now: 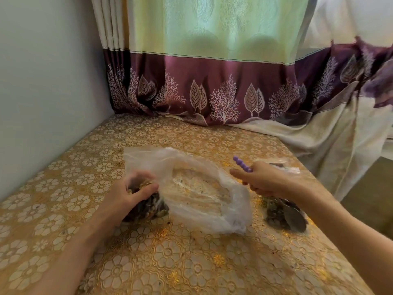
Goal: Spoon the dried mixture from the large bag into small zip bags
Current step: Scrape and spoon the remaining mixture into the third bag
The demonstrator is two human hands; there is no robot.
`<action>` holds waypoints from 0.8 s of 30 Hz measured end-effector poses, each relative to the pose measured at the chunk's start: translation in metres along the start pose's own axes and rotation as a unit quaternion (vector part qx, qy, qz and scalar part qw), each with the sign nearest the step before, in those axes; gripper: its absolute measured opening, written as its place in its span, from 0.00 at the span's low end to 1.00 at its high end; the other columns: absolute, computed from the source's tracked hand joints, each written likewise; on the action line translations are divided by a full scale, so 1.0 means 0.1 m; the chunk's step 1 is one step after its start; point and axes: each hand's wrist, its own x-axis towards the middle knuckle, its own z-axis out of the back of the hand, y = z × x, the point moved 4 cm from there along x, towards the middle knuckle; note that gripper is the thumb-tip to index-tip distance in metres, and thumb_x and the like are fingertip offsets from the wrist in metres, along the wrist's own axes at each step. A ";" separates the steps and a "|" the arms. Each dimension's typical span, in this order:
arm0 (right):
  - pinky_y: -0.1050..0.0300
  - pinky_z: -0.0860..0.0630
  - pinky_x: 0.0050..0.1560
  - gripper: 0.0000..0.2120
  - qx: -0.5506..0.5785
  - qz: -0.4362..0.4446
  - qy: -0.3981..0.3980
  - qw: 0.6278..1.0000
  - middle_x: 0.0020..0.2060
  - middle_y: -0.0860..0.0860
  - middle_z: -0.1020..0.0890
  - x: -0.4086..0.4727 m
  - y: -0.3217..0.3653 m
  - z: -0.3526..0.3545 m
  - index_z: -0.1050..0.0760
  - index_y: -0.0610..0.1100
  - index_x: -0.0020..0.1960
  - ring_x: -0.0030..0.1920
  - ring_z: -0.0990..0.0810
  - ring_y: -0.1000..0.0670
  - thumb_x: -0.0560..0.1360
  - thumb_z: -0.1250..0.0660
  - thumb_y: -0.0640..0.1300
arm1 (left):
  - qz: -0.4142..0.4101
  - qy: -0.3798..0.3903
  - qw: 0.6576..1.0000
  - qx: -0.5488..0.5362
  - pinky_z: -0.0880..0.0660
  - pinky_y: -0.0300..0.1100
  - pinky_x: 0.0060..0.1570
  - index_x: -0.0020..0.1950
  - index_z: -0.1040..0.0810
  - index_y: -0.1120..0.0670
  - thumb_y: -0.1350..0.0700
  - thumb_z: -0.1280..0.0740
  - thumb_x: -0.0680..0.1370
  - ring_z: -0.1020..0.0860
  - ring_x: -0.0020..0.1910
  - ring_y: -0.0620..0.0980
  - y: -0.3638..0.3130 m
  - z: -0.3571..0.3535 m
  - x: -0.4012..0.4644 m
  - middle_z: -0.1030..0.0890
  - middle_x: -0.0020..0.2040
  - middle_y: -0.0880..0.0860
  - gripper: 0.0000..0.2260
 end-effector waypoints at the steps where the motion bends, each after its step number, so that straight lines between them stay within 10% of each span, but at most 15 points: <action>1: 0.65 0.39 0.22 0.24 -0.094 0.013 -0.015 0.995 0.21 0.54 0.33 -0.02 0.02 -0.02 0.30 0.44 0.32 0.20 0.37 0.56 0.74 0.38 0.63 | 0.000 0.001 1.000 -0.003 0.27 0.38 0.41 0.49 0.21 0.46 0.38 0.27 0.64 0.22 0.46 0.42 -0.01 -0.01 -0.01 0.19 0.46 0.45 0.18; 5: 0.63 0.40 0.24 0.25 -0.269 0.031 0.003 0.963 0.23 0.52 0.33 -0.03 0.12 -0.14 0.32 0.45 0.29 0.23 0.36 0.55 0.72 0.36 0.64 | 0.005 0.001 1.000 -0.016 0.24 0.36 0.39 0.46 0.20 0.41 0.33 0.32 0.57 0.21 0.42 0.40 -0.03 -0.01 -0.02 0.19 0.43 0.42 0.22; 13: 0.62 0.36 0.30 0.09 -0.284 0.070 0.028 0.956 0.29 0.50 0.28 0.22 0.38 -0.14 0.27 0.40 0.35 0.28 0.32 0.53 0.73 0.36 0.37 | -0.011 0.002 0.995 -0.095 0.21 0.46 0.41 0.46 0.20 0.44 0.29 0.27 0.49 0.19 0.43 0.51 -0.20 0.05 0.05 0.18 0.42 0.47 0.31; 24: 0.56 0.26 0.38 0.10 -0.370 0.285 -0.003 0.884 0.42 0.54 0.19 0.33 0.80 0.02 0.23 0.54 0.41 0.41 0.21 0.51 0.77 0.39 0.43 | -0.050 -0.015 0.997 -0.058 0.24 0.42 0.41 0.44 0.19 0.44 0.36 0.26 0.55 0.19 0.46 0.51 -0.75 0.36 0.28 0.17 0.42 0.47 0.21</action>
